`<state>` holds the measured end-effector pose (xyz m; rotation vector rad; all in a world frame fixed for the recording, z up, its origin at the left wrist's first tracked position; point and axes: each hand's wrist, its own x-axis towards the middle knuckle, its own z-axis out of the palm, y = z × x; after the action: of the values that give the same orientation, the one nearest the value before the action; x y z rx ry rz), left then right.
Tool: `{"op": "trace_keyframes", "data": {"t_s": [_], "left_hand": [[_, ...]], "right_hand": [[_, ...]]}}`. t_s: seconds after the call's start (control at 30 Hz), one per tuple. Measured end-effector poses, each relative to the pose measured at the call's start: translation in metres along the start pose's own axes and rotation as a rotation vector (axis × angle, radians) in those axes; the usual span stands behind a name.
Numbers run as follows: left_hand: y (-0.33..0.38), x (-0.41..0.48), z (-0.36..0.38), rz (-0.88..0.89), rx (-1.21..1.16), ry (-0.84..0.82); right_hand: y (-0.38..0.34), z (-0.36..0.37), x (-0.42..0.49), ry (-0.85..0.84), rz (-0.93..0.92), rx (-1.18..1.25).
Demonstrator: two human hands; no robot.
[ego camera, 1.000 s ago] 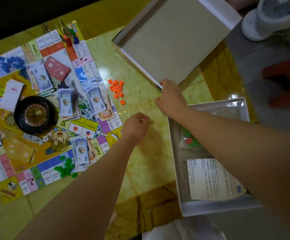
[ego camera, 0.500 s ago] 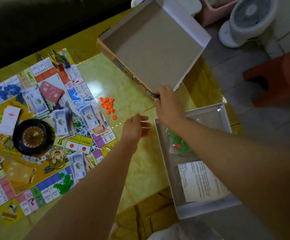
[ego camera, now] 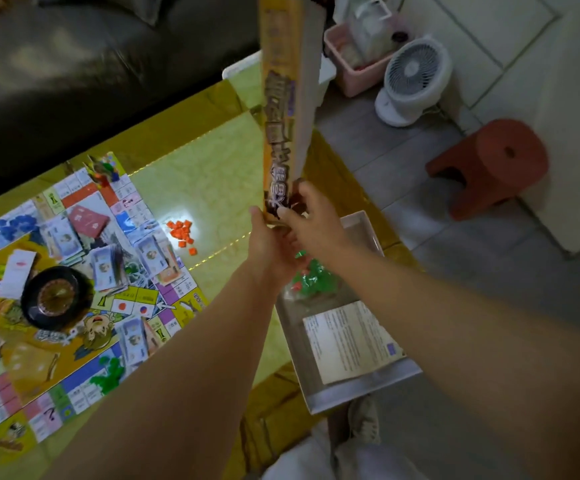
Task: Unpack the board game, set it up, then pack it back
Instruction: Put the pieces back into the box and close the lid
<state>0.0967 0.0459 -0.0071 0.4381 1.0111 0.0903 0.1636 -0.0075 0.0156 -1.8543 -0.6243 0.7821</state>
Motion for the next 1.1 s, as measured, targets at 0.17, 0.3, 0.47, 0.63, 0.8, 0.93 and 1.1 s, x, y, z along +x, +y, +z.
{"op": "trace_keyframes", "data": {"t_s": [0.17, 0.3, 0.47, 0.63, 0.8, 0.93, 1.1], "left_hand": [[-0.011, -0.020, 0.029, 0.219, 0.039, 0.224], [-0.044, -0.033, 0.034, 0.311, 0.345, 0.435], [-0.077, -0.052, 0.010, 0.441, 0.536, 0.440], [-0.117, -0.076, -0.035, 0.365, 0.701, 0.365], [-0.166, -0.085, -0.066, 0.287, 0.710, 0.373], [-0.201, -0.091, -0.085, 0.207, 0.658, 0.490], [-0.236, -0.100, -0.088, 0.094, 0.625, 0.578]], "right_hand": [[0.007, -0.033, -0.026, -0.052, 0.338, 0.404], [0.022, -0.053, -0.057, -0.097, 0.541, 0.574], [0.057, -0.076, -0.080, 0.203, 0.762, 0.593], [0.106, -0.108, -0.107, 0.452, 0.820, 0.442], [0.159, -0.110, -0.148, 0.435, 0.878, 0.328], [0.191, -0.094, -0.177, 0.380, 0.942, 0.368], [0.232, -0.086, -0.211, 0.357, 1.013, 0.274]]}}
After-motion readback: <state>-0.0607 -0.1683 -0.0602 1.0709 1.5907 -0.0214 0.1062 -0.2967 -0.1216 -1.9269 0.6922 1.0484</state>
